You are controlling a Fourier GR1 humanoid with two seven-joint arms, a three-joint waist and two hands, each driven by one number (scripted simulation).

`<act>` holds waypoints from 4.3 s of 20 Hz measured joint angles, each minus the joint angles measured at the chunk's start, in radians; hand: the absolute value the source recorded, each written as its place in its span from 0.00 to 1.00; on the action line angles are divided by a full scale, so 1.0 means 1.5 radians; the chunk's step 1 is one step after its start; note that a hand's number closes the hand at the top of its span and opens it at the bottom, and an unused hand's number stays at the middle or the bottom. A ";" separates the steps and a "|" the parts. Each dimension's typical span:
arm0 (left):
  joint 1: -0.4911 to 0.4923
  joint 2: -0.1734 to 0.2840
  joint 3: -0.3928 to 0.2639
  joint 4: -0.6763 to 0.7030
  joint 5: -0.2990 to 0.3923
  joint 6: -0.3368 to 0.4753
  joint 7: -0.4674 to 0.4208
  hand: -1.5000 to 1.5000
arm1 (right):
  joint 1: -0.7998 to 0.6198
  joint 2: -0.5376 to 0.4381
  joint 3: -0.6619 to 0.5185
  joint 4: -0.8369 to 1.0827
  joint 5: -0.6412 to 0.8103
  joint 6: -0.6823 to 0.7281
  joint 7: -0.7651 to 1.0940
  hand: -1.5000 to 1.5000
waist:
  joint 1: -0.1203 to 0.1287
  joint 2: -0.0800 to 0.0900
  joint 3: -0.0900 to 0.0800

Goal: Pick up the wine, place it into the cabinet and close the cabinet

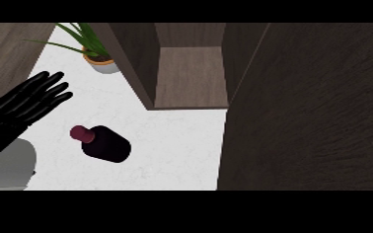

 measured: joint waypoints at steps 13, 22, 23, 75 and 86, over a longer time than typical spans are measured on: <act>-0.021 -0.074 -0.012 0.174 -0.214 -0.107 -0.149 0.00 | -0.022 0.004 0.015 -0.001 0.005 -0.021 0.022 0.00 | -0.003 0.000 0.000; -0.064 -0.091 -0.005 0.313 -0.369 -0.120 -0.287 0.00 | -0.021 -0.004 0.015 -0.001 0.006 -0.019 0.020 0.00 | -0.006 0.001 0.000; -0.070 -0.091 -0.006 0.329 -0.383 -0.119 -0.299 0.00 | -0.017 -0.004 0.013 -0.001 0.006 -0.018 0.015 0.00 | -0.007 0.001 0.000; -0.173 -0.133 -0.080 0.861 -0.534 -0.057 -0.648 1.00 | -0.004 -0.023 0.012 0.001 0.007 -0.022 -0.001 0.00 | -0.003 0.000 0.000; -0.146 -0.157 -0.116 0.804 -0.549 -0.008 -0.695 1.00 | 0.002 -0.020 0.018 0.002 0.007 -0.023 -0.006 0.00 | 0.001 -0.002 0.000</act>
